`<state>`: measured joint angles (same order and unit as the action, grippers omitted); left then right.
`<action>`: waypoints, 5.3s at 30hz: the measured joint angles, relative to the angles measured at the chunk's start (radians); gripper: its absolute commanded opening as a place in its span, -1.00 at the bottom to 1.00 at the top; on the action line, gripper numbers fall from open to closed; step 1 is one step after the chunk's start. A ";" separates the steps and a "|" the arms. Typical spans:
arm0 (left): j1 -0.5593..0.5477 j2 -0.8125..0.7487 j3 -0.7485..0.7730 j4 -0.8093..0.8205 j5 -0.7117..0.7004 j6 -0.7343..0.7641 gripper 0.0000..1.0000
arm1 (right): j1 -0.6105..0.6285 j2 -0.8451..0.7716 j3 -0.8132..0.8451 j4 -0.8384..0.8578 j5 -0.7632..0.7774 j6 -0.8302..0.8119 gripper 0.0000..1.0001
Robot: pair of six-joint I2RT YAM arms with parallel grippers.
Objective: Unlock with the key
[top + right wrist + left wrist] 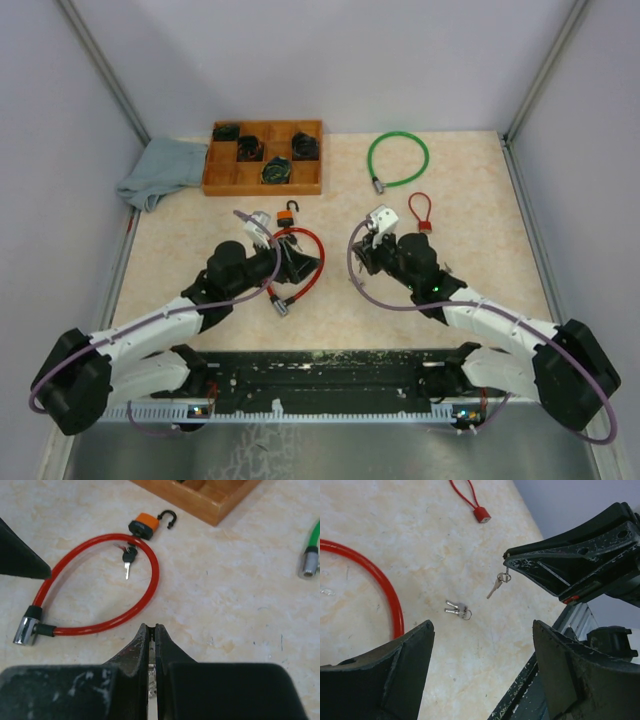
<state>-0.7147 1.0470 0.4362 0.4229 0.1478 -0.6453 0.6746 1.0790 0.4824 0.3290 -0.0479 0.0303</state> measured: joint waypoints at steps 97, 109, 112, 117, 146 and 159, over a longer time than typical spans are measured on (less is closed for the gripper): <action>0.006 0.068 -0.065 0.573 0.463 0.170 -1.00 | -0.091 0.034 -0.030 0.528 -0.819 0.389 -1.00; 0.011 0.069 -0.071 0.606 0.510 0.143 -0.68 | -0.097 0.050 -0.031 0.585 -0.887 0.401 -1.00; 0.011 0.065 -0.071 0.601 0.510 0.141 -0.55 | -0.097 0.050 -0.031 0.588 -0.893 0.402 -1.00; 0.011 0.059 -0.074 0.587 0.494 0.130 -0.50 | -0.097 0.050 -0.031 0.586 -0.895 0.406 -1.00; 0.015 -0.016 -0.106 0.536 0.356 0.079 -1.00 | -0.096 0.068 -0.037 0.556 -0.831 0.420 -0.65; 0.022 -0.063 -0.061 0.432 0.448 0.258 -1.00 | -0.110 0.023 -0.037 0.464 -0.839 0.370 -0.18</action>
<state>-0.6930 0.9844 0.3752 0.8547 0.5957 -0.3874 0.5644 1.1015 0.4450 0.7929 -0.8871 0.4007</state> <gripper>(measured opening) 0.008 0.405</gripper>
